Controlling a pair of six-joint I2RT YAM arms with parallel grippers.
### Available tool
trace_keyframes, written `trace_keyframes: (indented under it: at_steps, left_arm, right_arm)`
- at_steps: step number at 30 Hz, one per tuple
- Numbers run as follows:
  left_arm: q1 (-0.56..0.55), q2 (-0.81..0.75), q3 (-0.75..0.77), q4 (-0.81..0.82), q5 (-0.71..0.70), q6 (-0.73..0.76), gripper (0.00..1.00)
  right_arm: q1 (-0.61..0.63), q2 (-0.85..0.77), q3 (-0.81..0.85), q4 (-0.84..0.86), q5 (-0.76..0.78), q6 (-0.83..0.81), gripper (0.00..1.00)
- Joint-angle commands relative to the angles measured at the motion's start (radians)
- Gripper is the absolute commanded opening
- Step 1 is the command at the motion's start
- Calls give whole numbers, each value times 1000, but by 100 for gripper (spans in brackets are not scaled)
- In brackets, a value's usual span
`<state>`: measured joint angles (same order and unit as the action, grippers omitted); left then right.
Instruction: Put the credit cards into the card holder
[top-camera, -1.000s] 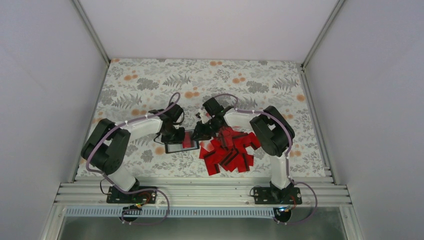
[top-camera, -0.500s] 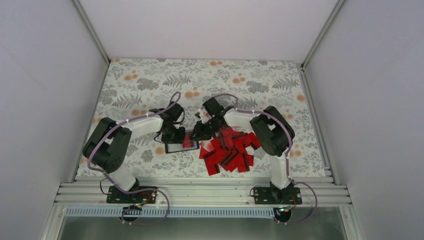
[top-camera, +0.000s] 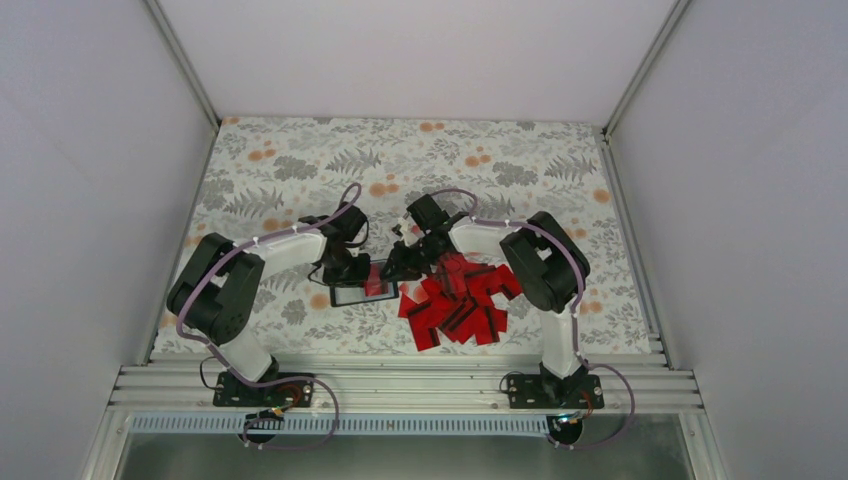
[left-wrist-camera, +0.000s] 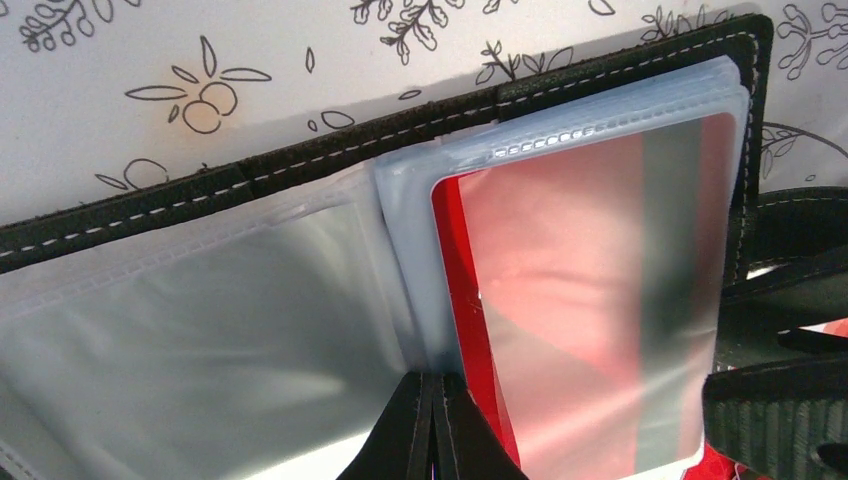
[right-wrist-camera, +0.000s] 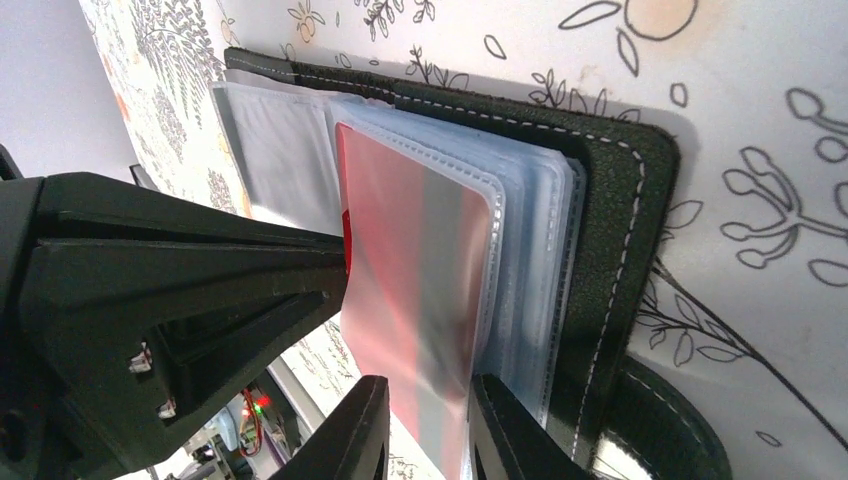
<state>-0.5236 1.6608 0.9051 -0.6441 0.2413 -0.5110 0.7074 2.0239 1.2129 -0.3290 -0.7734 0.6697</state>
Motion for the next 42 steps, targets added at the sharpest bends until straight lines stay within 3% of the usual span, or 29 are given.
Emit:
trace_keyframes:
  at_steps: [1,16,31,42]
  left_arm:
    - [-9,40,-1,68,18,7,2]
    - [-8,33,30,34,1,-16,3]
    - [-9,-38,95,-126,-99,-44,2]
    - [27,-191,76,-234,-161,-79,3]
  right_arm:
    - [14,-42,3,74,-71,11,21]
    - [32,-36,36,76,-95,6,18]
    - [49,3,107,43,-110,-11,18]
    - [85,78,193,30,-139,-15,18]
